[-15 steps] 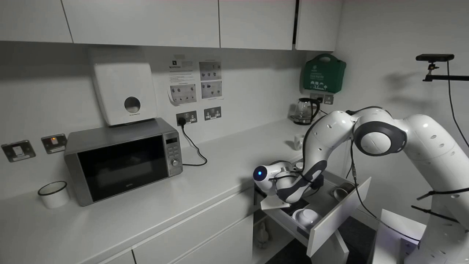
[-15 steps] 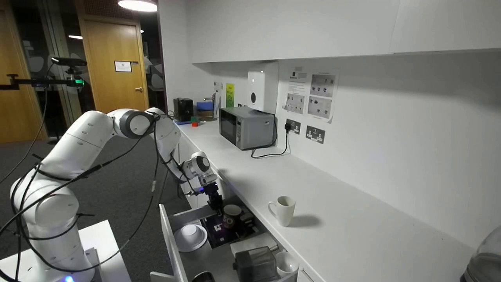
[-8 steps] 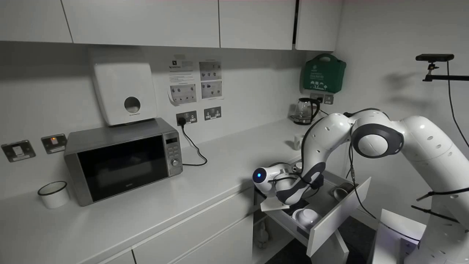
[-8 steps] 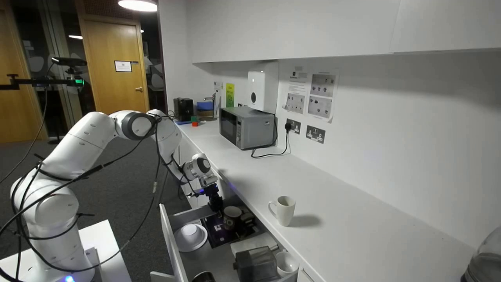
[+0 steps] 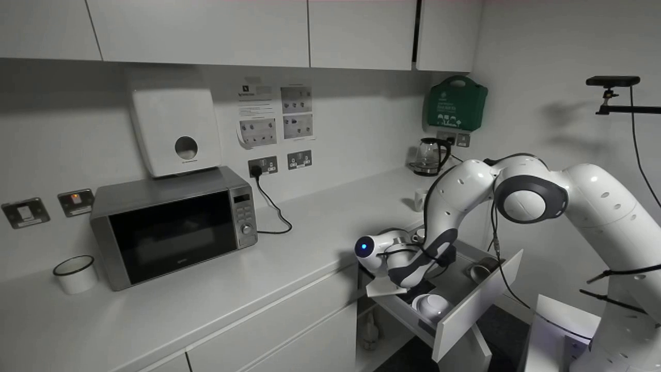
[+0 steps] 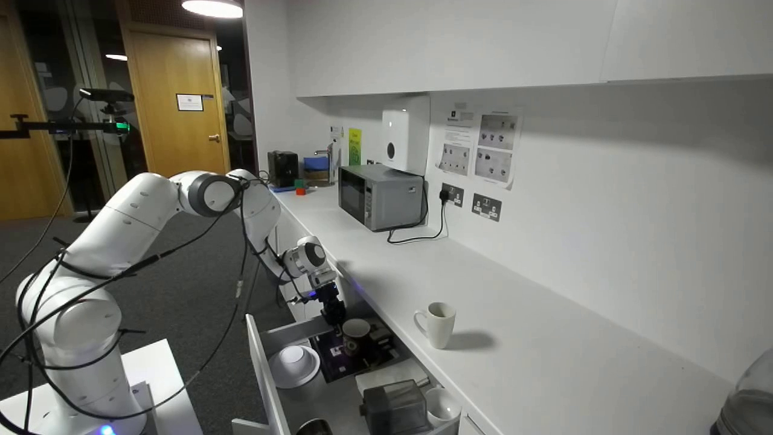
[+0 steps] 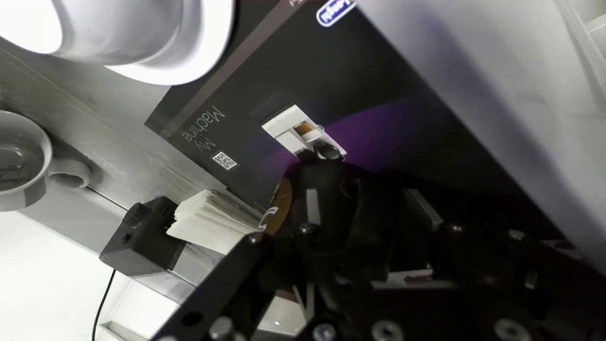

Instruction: Put the black and white mugs inside the drawer

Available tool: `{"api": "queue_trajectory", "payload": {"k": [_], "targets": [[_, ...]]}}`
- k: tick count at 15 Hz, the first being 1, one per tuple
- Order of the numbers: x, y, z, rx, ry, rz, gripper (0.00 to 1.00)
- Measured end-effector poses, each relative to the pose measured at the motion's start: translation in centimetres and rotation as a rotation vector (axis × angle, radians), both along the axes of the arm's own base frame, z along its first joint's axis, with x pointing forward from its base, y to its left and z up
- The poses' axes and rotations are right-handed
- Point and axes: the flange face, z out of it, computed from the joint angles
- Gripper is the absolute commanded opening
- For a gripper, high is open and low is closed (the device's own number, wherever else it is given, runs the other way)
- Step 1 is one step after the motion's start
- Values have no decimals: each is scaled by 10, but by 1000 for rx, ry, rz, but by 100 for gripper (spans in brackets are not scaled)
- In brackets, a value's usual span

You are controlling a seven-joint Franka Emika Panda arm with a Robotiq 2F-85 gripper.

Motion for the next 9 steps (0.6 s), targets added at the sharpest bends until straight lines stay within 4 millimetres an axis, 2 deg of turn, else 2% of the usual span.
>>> {"api": "queue_trajectory", "payload": {"k": [2, 3, 6, 9], "targets": [[0, -2, 1, -5, 1, -4, 95], [1, -3, 2, -8, 2, -7, 99], [0, -4, 9, -13, 1, -14, 100], [-5, -5, 32, 1, -9, -21, 100]]}}
